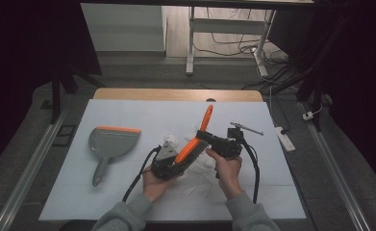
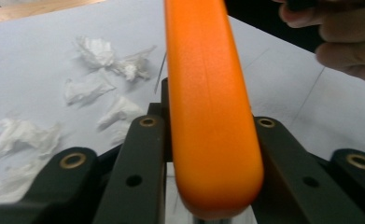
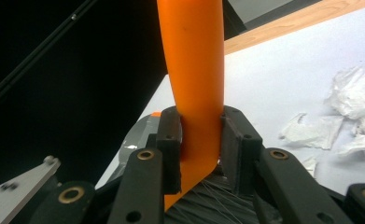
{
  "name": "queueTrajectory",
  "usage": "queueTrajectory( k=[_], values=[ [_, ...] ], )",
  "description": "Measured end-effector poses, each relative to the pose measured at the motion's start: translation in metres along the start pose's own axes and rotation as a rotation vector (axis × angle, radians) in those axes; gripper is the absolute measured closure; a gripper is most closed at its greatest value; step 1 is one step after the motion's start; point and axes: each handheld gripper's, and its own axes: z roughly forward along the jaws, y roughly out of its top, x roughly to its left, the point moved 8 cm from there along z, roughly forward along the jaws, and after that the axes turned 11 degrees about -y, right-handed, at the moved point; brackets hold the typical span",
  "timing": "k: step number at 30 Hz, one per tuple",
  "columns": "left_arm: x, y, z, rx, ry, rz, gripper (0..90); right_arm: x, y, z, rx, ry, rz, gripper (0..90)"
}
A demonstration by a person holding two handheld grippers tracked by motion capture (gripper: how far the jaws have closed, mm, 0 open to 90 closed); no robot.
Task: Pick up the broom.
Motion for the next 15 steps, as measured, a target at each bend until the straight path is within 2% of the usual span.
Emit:
queueTrajectory(
  k=[6,10,11,12,15],
  values=[
    [0.003,0.002,-0.008,0.013,0.009,0.028,78.1,0.007,0.001,-0.001,0.001,0.033,-0.025,69.9],
    [0.005,0.006,-0.015,0.032,0.025,0.061,78.6,0.009,0.002,-0.001,0.010,0.040,-0.051,67.4],
    [0.006,0.008,-0.018,0.031,0.025,0.063,78.9,0.011,0.003,-0.001,0.008,0.050,-0.073,62.5],
    [0.007,0.009,-0.020,0.032,0.026,0.066,78.9,0.011,0.003,-0.001,0.008,0.050,-0.073,62.5],
    [0.011,0.012,-0.030,0.037,0.019,0.069,79.1,0.013,0.005,-0.004,0.007,0.053,-0.115,54.4]
  ],
)
